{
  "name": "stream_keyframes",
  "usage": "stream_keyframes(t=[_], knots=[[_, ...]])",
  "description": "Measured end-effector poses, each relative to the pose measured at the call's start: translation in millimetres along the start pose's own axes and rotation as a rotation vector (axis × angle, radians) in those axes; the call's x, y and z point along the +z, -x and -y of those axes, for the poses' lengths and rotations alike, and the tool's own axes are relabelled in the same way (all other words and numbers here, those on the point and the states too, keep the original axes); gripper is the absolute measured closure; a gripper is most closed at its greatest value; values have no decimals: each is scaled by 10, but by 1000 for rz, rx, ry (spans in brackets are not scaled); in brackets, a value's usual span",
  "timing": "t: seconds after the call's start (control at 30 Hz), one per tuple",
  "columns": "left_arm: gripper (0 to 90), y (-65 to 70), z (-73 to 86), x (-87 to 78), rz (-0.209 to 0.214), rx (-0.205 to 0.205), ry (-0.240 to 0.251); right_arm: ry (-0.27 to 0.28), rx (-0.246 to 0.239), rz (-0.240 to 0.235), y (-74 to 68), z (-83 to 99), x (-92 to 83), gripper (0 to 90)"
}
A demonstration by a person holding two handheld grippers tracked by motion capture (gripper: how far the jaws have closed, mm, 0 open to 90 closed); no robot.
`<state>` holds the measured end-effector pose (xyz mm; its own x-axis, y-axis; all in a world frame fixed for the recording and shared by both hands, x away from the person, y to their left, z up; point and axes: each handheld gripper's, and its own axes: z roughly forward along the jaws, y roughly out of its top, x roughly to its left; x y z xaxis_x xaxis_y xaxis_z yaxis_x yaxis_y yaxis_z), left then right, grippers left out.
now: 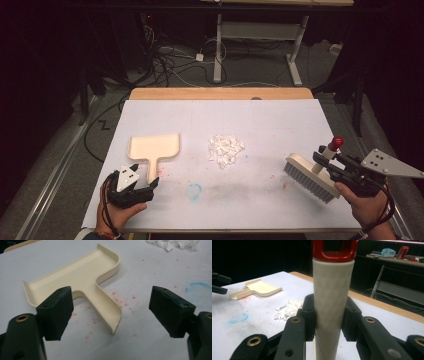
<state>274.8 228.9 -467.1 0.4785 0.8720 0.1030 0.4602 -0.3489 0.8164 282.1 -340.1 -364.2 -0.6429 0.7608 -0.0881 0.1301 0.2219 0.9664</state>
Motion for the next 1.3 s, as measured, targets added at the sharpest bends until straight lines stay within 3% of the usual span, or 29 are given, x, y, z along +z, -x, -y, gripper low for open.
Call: stream_keyframes(t=[0.17,0.27,0.3,0.37,0.43,0.53,0.7,0.73,0.77,0.93,0.97,1.0,1.13,1.23,1.3], knots=[[193,28,-2,-20,-24,28,-2,4,-2,3,3,-1,-18,696],[195,29,-16,-40,-30,12,-2,5,-4,3,-4,-8,-15,696],[198,46,-47,-50,-63,-15,-27,0,-14,9,-17,-12,-4,696],[203,59,-61,-65,-74,-38,-36,-6,-19,12,-28,-16,8,696],[203,101,-67,-108,-73,-91,-38,-7,-17,13,-35,-17,15,696],[203,141,-46,-98,-64,-124,-68,-13,-19,13,-52,-14,24,696],[204,117,-16,39,-65,-148,-119,-20,-33,8,-82,-20,42,696],[212,42,-22,130,-71,-201,-140,-22,-36,7,-83,-16,51,696],[220,9,-33,178,-74,-226,-153,-26,-34,7,-85,-9,61,696],[248,-63,-78,459,-45,-285,-216,-46,-41,15,-88,13,102,696],[248,-63,-78,459,-45,-285,-216,-46,-42,13,-89,15,107,696],[248,-48,-112,559,-58,-281,-245,-48,-39,13,-93,17,111,696],[251,-47,-222,704,-85,-273,-257,-53,-43,10,-106,21,120,696],[255,-99,-270,781,-84,-277,-260,-56,-44,8,-115,22,123,696],[303,-131,-286,794,-81,-279,-261,-56,-44,5,-116,23,123,696]])
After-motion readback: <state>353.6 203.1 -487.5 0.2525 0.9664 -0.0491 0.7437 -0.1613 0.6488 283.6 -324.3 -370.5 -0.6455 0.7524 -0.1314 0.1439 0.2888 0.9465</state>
